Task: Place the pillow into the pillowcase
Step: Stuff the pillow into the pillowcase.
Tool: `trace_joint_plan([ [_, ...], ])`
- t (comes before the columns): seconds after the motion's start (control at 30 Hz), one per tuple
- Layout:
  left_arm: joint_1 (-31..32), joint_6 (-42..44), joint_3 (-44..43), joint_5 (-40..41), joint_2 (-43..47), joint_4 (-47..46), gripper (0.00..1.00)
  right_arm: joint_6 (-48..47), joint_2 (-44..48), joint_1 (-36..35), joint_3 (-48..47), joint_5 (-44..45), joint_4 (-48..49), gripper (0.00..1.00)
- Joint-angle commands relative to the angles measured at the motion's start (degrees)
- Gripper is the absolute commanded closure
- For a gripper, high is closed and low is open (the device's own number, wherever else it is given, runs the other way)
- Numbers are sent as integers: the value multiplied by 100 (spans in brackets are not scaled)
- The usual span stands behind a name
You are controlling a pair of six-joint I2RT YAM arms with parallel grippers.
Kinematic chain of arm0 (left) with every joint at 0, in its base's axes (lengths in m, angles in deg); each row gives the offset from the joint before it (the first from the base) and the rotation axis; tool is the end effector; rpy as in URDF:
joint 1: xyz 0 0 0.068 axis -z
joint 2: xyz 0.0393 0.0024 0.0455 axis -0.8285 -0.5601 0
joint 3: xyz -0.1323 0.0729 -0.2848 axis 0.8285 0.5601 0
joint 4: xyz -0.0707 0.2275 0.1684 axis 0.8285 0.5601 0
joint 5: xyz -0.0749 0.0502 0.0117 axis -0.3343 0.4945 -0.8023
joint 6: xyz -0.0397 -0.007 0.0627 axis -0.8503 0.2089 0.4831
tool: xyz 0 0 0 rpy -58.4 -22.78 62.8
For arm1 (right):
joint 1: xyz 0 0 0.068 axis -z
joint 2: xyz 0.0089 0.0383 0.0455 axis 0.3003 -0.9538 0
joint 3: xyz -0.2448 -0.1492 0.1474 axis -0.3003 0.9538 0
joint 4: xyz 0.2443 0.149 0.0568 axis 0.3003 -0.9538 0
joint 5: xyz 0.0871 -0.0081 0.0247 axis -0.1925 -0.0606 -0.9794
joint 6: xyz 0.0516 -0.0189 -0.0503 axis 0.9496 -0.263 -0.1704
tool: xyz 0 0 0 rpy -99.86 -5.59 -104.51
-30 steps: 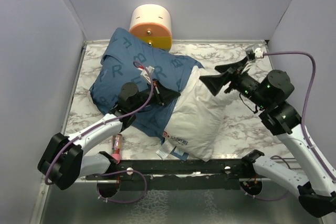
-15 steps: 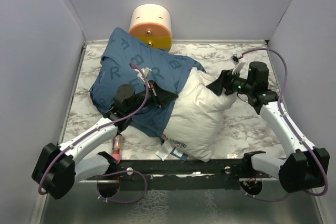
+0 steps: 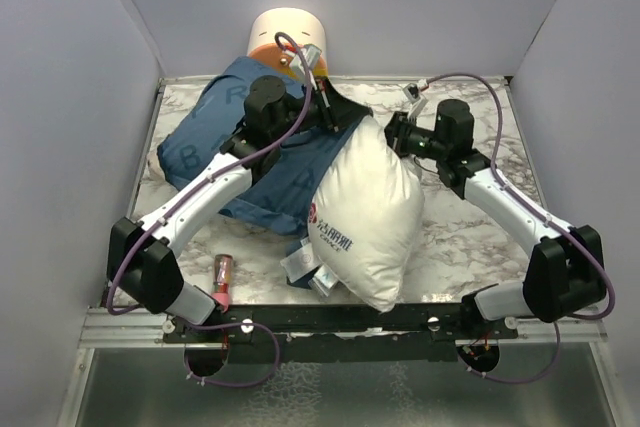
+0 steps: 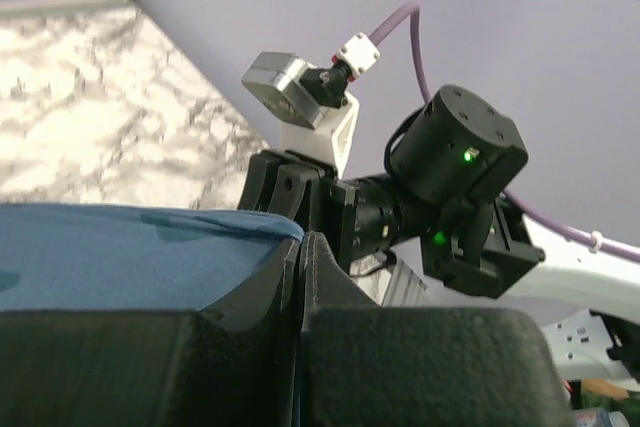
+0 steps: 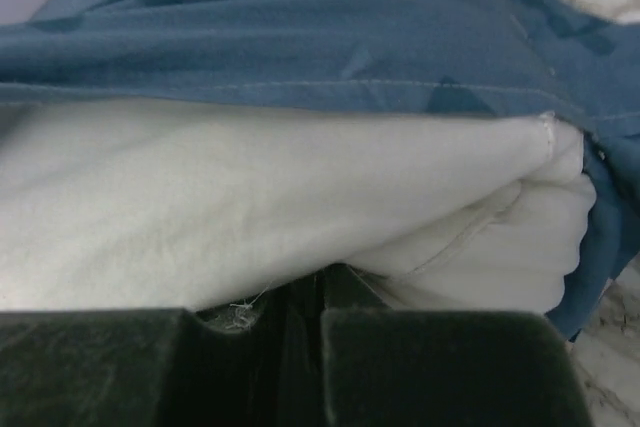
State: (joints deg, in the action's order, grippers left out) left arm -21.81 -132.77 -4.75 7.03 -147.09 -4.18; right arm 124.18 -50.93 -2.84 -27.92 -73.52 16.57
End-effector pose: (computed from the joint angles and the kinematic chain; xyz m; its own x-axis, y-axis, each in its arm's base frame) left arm 0.3057 -0.2438 0.4433 -0.5812 -0.3589 -0.7304 0.6781 0.2825 -0.6785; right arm 0.3159 0.1607 0.3286 -0.7229 0.1910 -0.6640 -0.5298 0.4635 0.7102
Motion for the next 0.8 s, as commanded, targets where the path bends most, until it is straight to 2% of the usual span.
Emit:
trace_joint_plan([
  [0.0, 550, -104, -1614, -890, -168, -967, 100, 1004, -29, -324, -1276, 509, 2044, 100],
  [0.07, 585, -83, -1487, -910, -83, -966, 100, 954, 30, -324, -1441, 791, 2004, 99],
  [0.13, 571, 84, -887, -722, 200, -843, 100, 723, 150, -325, -1306, 952, 1752, 99],
  [0.3, 542, 93, 1322, -2, 1169, -493, 99, 0, 674, -315, 225, 760, 1294, 99],
  [0.37, 542, 12, 1926, 313, 1473, -174, 86, -146, 955, -315, 877, 707, 1212, 99],
  [0.43, 541, -94, 2229, 592, 1790, 273, 68, -454, 1145, -315, 1206, 630, 875, 99],
  [0.5, 542, -61, 2270, 827, 2121, 798, 52, -621, 1246, -315, 1383, 449, 746, 99],
  [0.57, 540, 64, 2031, 1166, 2413, 1521, 42, -747, 1325, -315, 1413, 345, 655, 99],
  [0.77, 530, 1058, -119, 2518, 2486, 3683, 40, -1034, 1259, -315, 1096, -60, 524, 99],
])
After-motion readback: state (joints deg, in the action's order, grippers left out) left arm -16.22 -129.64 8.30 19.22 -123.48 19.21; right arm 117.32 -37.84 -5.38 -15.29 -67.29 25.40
